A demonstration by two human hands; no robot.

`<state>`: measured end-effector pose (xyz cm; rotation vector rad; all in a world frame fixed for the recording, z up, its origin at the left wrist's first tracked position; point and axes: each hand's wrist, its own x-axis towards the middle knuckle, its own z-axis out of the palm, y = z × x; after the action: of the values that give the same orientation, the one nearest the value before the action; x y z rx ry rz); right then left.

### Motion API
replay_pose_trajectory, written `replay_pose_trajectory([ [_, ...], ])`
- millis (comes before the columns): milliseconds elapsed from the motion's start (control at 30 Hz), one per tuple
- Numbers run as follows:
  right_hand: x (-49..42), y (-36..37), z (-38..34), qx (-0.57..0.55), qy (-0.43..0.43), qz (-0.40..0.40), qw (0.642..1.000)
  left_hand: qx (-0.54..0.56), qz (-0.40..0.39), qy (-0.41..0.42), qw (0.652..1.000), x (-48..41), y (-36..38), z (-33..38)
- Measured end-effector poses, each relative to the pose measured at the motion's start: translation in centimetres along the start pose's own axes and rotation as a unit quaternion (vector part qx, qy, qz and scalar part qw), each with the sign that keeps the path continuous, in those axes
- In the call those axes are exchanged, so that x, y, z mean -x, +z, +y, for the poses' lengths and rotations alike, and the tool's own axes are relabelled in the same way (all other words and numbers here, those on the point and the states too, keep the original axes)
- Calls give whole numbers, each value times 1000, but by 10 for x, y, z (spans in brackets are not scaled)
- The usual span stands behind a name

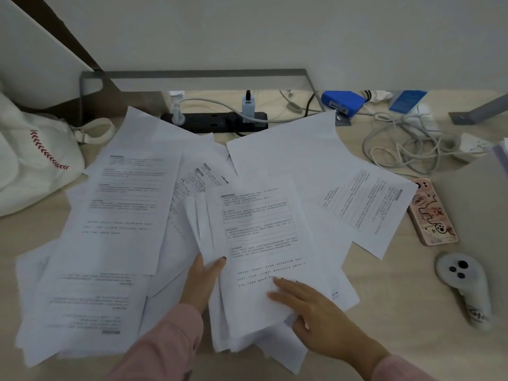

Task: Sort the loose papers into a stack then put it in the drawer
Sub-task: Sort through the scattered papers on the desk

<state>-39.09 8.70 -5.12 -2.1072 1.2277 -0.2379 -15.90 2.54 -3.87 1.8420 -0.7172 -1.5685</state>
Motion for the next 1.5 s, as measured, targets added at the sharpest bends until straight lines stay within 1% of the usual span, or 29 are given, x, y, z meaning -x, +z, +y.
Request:
replay_pose_trajectory([
  [33,0,-3,2,-9,-1,-15,1000,-3,2,0,1000,-2,0,-1],
  [67,-2,-10,2,-40,17,-22,999,-8,5,1,1000,-5,0,-2],
  [100,-5,-17,4,-87,57,-19,994,-14,7,5,1000,-7,0,-2],
  [133,-9,-26,5,-134,107,3,985,-18,10,9,1000,-8,0,-2],
  [200,-22,-47,14,-209,218,105,948,-23,19,18,999,-10,0,0],
  [233,-30,-57,22,-249,269,161,916,-30,24,23,999,-11,-1,1],
  [267,-39,-67,31,-308,312,204,875,-38,30,28,998,-12,-2,3],
  [300,-49,-77,41,-383,342,238,824,-42,36,32,998,-13,-3,4],
  [367,-68,-94,59,-524,374,284,711,-46,50,36,997,-15,-6,5],
  [400,-77,-102,66,-574,376,303,661,-46,55,34,997,-16,-8,6],
  [433,-86,-108,71,-608,378,320,620,-46,60,31,997,-16,-9,6],
  [467,-94,-114,76,-629,381,330,592,-47,65,28,996,-17,-10,6],
  [533,-109,-120,86,-644,399,339,557,-48,72,21,996,-17,-11,8],
  [633,-126,-124,96,-648,419,332,543,-22,57,15,998,-16,-11,10],
  [700,-135,-123,99,-648,420,325,546,-16,44,7,999,-18,-12,10],
  [833,-146,-121,97,-644,410,287,578,-22,43,-1,999,-20,-15,11],
  [900,-150,-120,93,-620,411,273,610,-22,39,-2,999,-20,-15,12],
  [1000,-155,-124,80,-515,410,304,689,-24,36,-5,999,-23,-15,12],
  [1167,-144,-146,53,-333,344,412,775,-33,31,-9,999,-24,-17,8],
  [1267,-129,-167,31,-225,292,447,815,-46,27,-8,999,-24,-17,10],
  [1333,-117,-179,16,-170,262,458,833,-51,24,-8,998,-23,-17,11],
  [1433,-103,-192,-8,-97,231,450,857,-50,22,-5,998,-22,-18,10],
  [1500,-95,-195,-25,-26,200,423,883,-45,21,-4,999,-19,-17,10],
])
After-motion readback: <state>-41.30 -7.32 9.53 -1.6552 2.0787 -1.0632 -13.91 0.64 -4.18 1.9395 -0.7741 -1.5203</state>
